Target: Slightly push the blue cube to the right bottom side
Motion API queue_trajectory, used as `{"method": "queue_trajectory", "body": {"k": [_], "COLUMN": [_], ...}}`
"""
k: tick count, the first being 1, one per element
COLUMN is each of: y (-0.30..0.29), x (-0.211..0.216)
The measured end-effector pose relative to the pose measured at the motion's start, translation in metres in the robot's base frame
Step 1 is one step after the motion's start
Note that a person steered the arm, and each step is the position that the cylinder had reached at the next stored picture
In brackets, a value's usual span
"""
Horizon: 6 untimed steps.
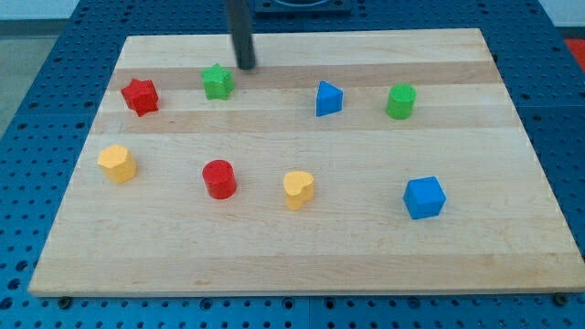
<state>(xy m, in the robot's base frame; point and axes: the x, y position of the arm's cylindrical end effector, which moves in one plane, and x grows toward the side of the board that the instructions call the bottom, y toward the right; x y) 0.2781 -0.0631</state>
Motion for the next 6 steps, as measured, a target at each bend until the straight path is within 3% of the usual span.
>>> {"method": "queue_trajectory", "body": {"k": [2,3,5,6], "y": [0.013,0.023,0.125,0.162], "x": [0.141,0.161,0.166,0.2]}}
